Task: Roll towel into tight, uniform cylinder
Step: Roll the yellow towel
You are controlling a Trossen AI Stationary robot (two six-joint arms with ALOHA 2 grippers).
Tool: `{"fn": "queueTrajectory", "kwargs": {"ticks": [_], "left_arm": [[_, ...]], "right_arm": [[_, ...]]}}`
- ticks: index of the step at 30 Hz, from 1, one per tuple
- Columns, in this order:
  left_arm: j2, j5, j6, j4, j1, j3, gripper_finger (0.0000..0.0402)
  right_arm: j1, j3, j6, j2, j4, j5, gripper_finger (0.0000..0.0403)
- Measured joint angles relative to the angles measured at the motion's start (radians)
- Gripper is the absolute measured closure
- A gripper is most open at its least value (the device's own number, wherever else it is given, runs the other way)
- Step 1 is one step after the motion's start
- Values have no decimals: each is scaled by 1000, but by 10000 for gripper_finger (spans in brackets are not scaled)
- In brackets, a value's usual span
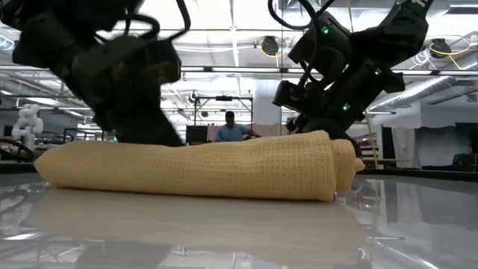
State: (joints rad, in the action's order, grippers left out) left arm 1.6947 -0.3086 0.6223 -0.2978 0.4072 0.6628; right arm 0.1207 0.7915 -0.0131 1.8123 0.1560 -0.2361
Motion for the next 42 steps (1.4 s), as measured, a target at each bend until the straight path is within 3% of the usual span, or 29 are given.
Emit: {"fn": "queueTrajectory", "kwargs": {"ticks": [4, 8, 12, 17, 19, 22, 25, 28, 33, 42], "left_arm": [[-6, -6, 5, -98, 13, 1, 240], [-59, -6, -64, -57, 24, 7, 240], [-136, 16, -189, -24, 53, 7, 240], [-189, 17, -338, -16, 129, 8, 240], [-189, 10, -343, 25, 149, 8, 240], [-187, -43, -320, 86, 178, 8, 240], [-182, -95, -293, 143, 199, 7, 240], [-182, -112, -259, 206, 211, 7, 240], [-187, -113, -209, 294, 240, 9, 240], [-191, -119, -200, 451, 290, 26, 240]], "right_arm": [[-23, -5, 59, -57, -47, 40, 401], [-4, -3, 66, -181, -122, 64, 396], [76, -4, 16, -281, -206, 89, 367], [249, -3, -95, -283, -120, 81, 306], [327, -3, -93, -254, -89, 30, 276], [437, -3, -41, -194, -70, -137, 234], [518, -3, 86, -137, -65, -319, 199], [556, -3, 203, -91, -55, -424, 174], [562, -3, 311, -47, -37, -446, 161], [542, -2, 498, 16, 110, -436, 177]]}}
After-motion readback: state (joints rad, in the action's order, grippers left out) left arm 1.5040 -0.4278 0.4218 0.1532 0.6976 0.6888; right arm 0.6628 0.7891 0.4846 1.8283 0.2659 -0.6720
